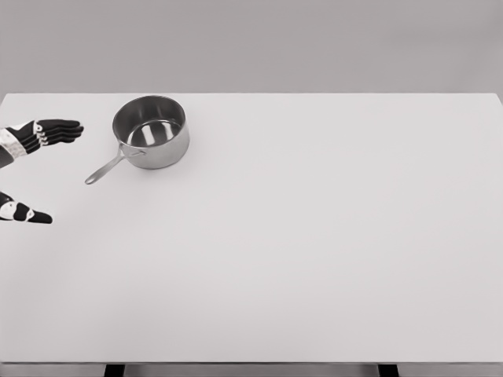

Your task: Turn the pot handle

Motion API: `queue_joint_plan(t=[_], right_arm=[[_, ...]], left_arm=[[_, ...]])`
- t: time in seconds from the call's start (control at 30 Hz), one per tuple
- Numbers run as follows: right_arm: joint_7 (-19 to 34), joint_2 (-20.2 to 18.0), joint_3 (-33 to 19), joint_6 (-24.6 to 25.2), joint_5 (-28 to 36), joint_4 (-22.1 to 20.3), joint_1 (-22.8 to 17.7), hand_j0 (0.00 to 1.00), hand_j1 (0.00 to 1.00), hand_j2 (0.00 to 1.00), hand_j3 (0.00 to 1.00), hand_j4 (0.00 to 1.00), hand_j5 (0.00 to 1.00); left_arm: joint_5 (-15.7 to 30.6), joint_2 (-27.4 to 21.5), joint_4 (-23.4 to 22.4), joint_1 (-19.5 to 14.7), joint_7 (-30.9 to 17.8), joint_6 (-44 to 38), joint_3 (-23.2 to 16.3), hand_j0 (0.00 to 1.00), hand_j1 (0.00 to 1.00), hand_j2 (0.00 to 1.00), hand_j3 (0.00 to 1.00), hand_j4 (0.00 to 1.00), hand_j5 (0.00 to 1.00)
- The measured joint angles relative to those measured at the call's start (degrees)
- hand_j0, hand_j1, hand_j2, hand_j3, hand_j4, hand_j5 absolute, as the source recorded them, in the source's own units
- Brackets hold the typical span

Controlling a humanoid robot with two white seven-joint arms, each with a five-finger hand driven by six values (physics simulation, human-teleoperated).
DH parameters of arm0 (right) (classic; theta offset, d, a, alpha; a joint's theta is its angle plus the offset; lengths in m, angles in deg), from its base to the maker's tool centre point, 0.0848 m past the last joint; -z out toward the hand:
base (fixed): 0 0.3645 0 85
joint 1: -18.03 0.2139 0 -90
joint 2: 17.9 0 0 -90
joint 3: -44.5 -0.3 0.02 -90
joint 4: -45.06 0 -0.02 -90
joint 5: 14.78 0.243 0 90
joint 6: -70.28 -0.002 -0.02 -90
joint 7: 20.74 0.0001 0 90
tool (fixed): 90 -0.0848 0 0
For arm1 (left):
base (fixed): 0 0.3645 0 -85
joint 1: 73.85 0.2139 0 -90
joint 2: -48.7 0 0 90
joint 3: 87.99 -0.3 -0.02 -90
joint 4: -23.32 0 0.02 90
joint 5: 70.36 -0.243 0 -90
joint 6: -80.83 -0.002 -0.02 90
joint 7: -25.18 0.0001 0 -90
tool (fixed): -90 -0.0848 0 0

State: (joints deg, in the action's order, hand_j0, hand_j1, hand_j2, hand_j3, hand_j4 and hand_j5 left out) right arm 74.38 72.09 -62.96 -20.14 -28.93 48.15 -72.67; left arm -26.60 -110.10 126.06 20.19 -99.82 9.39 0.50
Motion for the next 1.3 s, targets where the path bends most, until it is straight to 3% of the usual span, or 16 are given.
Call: queue_joint_plan(t=[0.13, 0.33, 0.9, 0.93, 1.07, 1.17, 1.3], right_arm=[[0.0, 0.0, 0.0, 0.0, 0.0, 0.0, 0.0, 1.00, 1.00, 1.00, 1.00, 1.00, 1.00], [0.0, 0.0, 0.0, 0.0, 0.0, 0.0, 0.0, 1.00, 1.00, 1.00, 1.00, 1.00, 1.00], [0.0, 0.0, 0.0, 0.0, 0.0, 0.0, 0.0, 1.00, 1.00, 1.00, 1.00, 1.00, 1.00], [0.0, 0.0, 0.0, 0.0, 0.0, 0.0, 0.0, 1.00, 1.00, 1.00, 1.00, 1.00, 1.00], [0.0, 0.0, 0.0, 0.0, 0.0, 0.0, 0.0, 1.00, 1.00, 1.00, 1.00, 1.00, 1.00], [0.0, 0.0, 0.0, 0.0, 0.0, 0.0, 0.0, 1.00, 1.00, 1.00, 1.00, 1.00, 1.00], [0.0, 0.0, 0.0, 0.0, 0.0, 0.0, 0.0, 1.00, 1.00, 1.00, 1.00, 1.00, 1.00]], left_arm=[[0.2, -3.5, 0.5, -0.2, 0.0, 0.4, -2.5, 1.00, 1.00, 1.00, 1.00, 1.00, 1.00], [0.2, -4.1, 0.7, -0.4, 0.0, 0.2, -5.6, 1.00, 1.00, 1.00, 1.00, 1.00, 1.00], [0.1, 1.2, 0.7, -0.8, 0.0, 0.4, -10.0, 1.00, 1.00, 1.00, 1.00, 1.00, 1.00], [0.2, 1.6, 0.7, -1.4, 0.0, 0.2, -10.3, 1.00, 1.00, 1.00, 1.00, 1.00, 1.00], [0.2, 4.8, 0.6, -10.6, 0.0, -2.3, -15.2, 1.00, 1.00, 1.00, 1.00, 1.00, 1.00], [-0.1, 5.9, 0.6, -11.6, 0.0, -3.2, -19.3, 1.00, 1.00, 1.00, 1.00, 1.00, 1.00], [0.0, 6.4, 0.6, -12.2, 0.0, -4.1, -21.7, 1.00, 1.00, 1.00, 1.00, 1.00, 1.00]])
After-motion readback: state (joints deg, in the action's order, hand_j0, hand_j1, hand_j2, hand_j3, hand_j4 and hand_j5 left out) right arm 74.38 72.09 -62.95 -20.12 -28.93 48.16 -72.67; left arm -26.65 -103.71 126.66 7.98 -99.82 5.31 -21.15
